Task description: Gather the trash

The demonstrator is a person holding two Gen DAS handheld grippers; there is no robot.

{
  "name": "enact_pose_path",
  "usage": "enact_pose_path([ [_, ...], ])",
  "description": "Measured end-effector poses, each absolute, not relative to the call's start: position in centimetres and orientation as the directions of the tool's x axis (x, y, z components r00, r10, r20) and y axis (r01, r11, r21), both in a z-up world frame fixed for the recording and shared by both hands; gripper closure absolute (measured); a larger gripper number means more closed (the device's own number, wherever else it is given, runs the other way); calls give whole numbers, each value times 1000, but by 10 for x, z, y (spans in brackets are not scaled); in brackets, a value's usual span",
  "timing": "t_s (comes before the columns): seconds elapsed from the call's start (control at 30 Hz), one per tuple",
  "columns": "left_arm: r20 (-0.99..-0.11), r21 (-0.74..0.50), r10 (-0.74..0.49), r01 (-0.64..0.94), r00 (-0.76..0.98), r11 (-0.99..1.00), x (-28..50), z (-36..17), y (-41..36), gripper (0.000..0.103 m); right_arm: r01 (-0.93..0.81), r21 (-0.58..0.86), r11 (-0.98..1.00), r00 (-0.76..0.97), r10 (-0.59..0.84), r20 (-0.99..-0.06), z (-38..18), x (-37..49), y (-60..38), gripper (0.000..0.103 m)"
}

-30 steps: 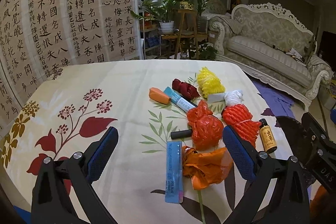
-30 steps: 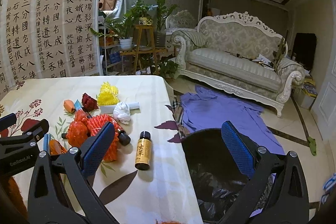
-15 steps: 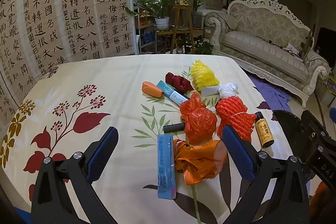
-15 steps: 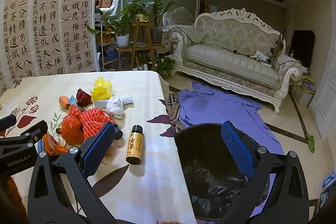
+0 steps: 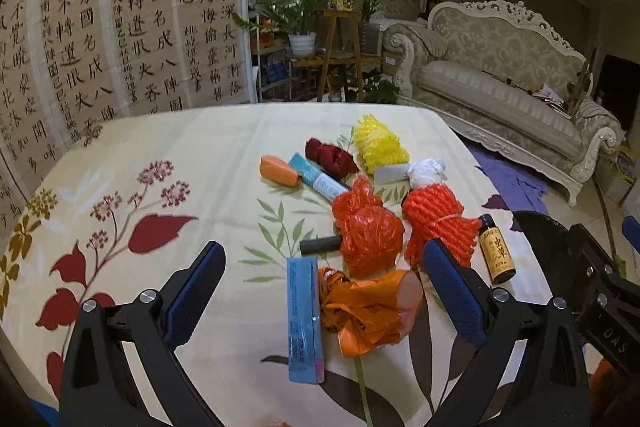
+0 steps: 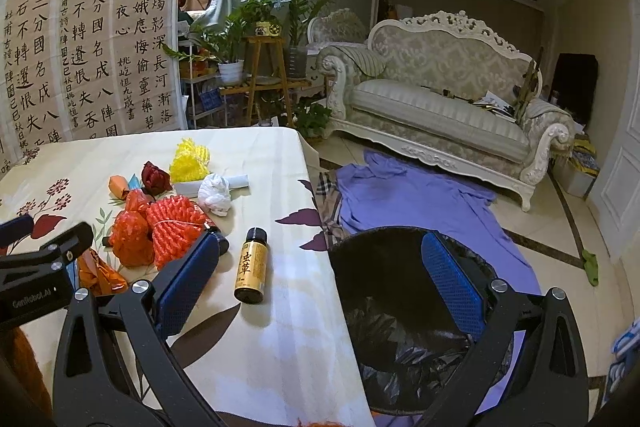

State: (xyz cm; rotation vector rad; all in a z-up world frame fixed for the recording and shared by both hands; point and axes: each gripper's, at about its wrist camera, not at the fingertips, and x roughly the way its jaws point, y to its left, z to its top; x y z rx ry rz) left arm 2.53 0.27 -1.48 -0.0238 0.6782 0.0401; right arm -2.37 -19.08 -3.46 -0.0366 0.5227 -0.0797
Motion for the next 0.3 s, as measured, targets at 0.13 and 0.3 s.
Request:
enact_pose_path([
  [0.13, -617, -3, 48, -63, 785, 998, 25, -12, 2, 6, 68, -55, 996, 867, -87, -491, -32, -26, -192, 4],
  [0.3, -636, -9, 43, -63, 770, 998, 25, -16, 2, 6, 74, -48, 996, 866, -88, -493, -33, -26, -195, 4],
])
